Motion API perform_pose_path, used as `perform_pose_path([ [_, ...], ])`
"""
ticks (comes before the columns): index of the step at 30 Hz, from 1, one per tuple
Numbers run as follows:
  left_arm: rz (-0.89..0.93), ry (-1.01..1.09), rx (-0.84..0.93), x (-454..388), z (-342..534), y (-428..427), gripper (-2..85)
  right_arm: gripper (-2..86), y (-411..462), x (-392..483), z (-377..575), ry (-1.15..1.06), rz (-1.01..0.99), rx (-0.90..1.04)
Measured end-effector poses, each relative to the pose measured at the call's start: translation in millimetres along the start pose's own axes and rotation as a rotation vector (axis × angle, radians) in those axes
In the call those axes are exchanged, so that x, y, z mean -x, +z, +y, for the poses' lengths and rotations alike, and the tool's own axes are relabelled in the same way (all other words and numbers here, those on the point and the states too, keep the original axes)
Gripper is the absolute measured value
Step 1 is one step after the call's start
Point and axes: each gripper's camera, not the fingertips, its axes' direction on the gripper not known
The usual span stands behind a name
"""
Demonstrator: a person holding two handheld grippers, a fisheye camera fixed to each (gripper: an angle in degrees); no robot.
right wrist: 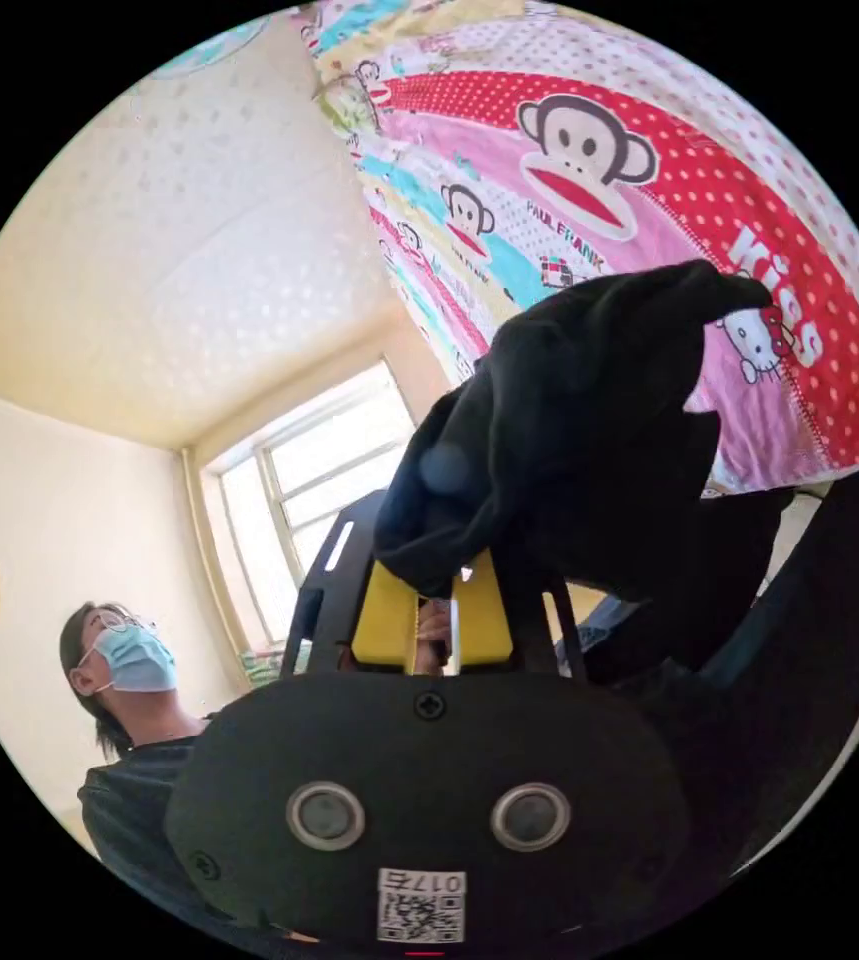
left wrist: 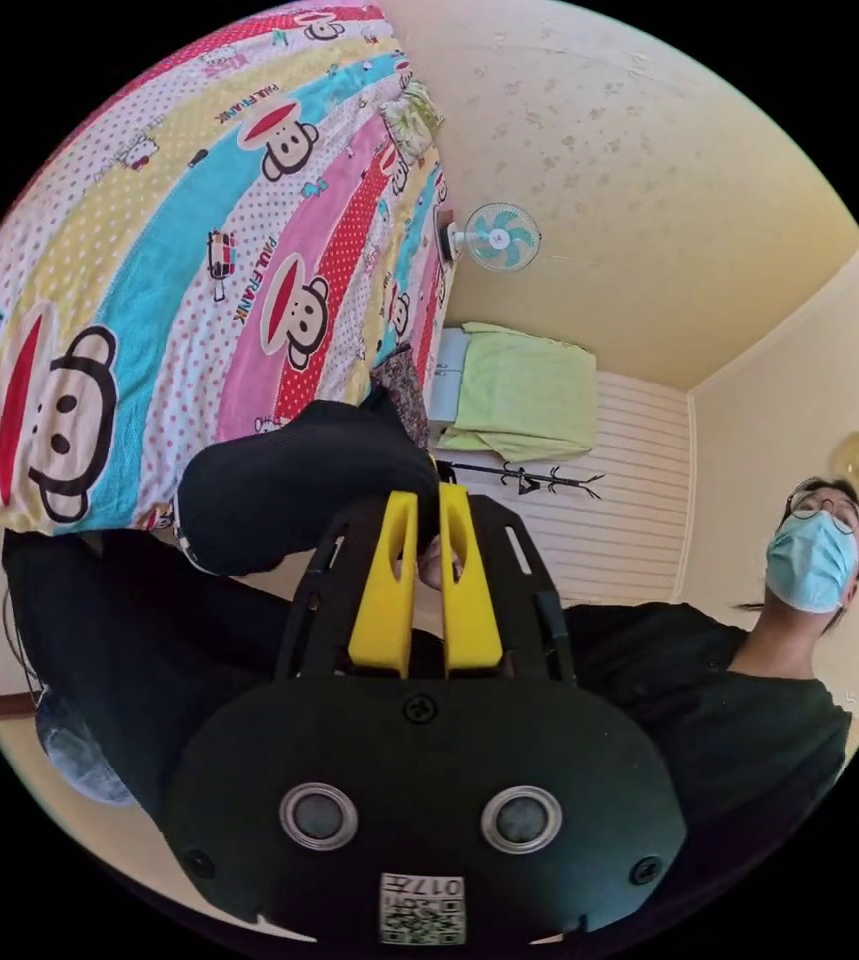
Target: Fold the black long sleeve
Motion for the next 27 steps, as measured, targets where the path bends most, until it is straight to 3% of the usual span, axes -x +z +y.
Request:
perform_pose_path([
  [3, 0.029, -0.015, -0.135, -6.2, 23.9, -62.4, 4.1, 3.2, 75.7, 35.2, -13.0, -0.048, 0.132, 0.138],
  [6, 0.054, 0.017, -0.313, -12.2, 43.0, -144.2, 4.1, 2.8, 177.8, 61.7, -28.5, -0.063, 0.109, 0.271],
  [10, 0.033, 0.114, -0.499, -44.1, 58.8, -254.9, 4.1, 2.4, 346.8, 127.5, -25.9, -0.239, 0.098, 0.477],
  [14, -0.143, 0.312, -0.706, -101.8, 75.3, -371.3, 4.2, 2.7, 508.3, 197.5, -4.4, -0.546, 0.1, 0.65],
  [19, -0.416, 0.431, -0.87, -119.8, 80.2, -458.7, 5.1, 5.9, 652.3, 194.1, 13.4, -0.878, 0.115, 0.761],
  [22, -0.552, 0.162, -0.94, -56.7, 71.9, -475.0, 10.3, 9.2, 701.2, 116.3, 0.0, -0.822, 0.453, 0.794],
  [25, -0.475, -0.221, -0.848, 47.7, 72.2, -452.2, 12.0, 8.6, 672.7, 35.4, -10.1, -0.69, 0.646, 0.856],
  [27, -0.409, -0.434, -0.781, 112.7, 94.1, -403.6, 6.8, 7.7, 624.8, 2.5, -8.9, -0.638, 0.771, 0.872],
])
